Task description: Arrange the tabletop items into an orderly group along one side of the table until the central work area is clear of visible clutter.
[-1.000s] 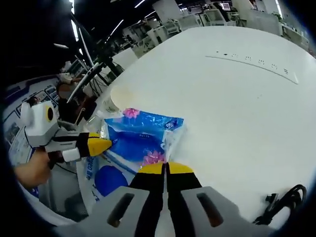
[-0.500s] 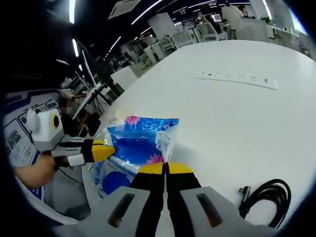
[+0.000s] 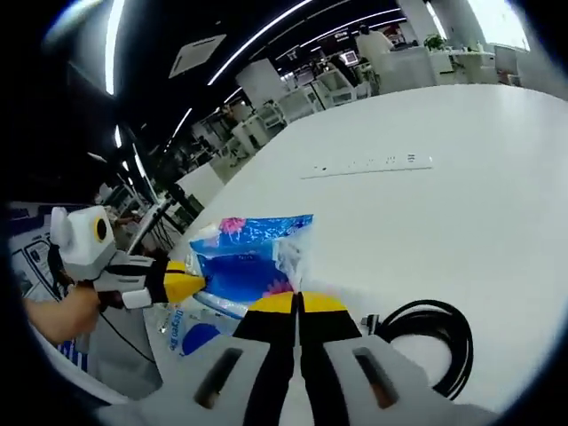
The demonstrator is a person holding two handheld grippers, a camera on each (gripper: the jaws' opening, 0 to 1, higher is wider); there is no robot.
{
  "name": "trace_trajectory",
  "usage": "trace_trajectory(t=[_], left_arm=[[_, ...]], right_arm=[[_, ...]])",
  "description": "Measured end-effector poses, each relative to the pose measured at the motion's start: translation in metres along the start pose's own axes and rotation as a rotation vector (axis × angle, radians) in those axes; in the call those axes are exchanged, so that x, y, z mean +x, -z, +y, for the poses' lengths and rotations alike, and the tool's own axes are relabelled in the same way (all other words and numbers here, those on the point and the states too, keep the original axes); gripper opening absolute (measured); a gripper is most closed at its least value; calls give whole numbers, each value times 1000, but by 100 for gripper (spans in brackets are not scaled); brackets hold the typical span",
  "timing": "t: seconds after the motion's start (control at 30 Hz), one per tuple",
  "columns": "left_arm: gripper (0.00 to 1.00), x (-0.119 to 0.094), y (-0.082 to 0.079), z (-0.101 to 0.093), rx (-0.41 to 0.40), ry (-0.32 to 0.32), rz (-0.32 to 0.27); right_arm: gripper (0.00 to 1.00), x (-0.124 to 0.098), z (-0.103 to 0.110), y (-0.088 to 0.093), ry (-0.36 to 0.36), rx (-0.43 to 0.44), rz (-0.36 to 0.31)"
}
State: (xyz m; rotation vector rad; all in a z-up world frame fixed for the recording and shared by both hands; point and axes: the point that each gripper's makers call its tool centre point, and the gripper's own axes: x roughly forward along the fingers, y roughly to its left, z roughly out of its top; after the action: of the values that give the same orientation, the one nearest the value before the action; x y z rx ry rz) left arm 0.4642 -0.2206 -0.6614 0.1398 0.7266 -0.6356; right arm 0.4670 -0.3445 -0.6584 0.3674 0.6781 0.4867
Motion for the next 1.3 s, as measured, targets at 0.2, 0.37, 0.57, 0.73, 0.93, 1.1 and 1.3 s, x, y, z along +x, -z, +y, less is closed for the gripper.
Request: trace_trajectory(t=[0.2, 0.37, 0.57, 0.73, 0.93, 1.1, 1.3], left_arm=[[0, 19, -62, -16, 145, 54, -16], [0, 32, -114, -31, 186, 91, -39], [0, 52, -159, -55, 250, 154, -40], [0, 66, -166, -67, 253, 164, -32], [1, 88, -134, -73, 250, 188, 32], [0, 104, -122, -70, 209, 193, 53], [0, 127, -94, -75, 166, 203, 97]], right_arm=[[0, -20, -22, -50, 54, -33, -85], [0, -38, -43, -84, 88, -41, -109], [0, -63, -71, -120, 136, -91, -121], [0, -64, -93, -122, 170, -108, -90], [0, -53, -112, -97, 195, -105, -35], [0, -40, -128, -76, 205, -82, 2], [0, -25, -148, -49, 248, -126, 76]])
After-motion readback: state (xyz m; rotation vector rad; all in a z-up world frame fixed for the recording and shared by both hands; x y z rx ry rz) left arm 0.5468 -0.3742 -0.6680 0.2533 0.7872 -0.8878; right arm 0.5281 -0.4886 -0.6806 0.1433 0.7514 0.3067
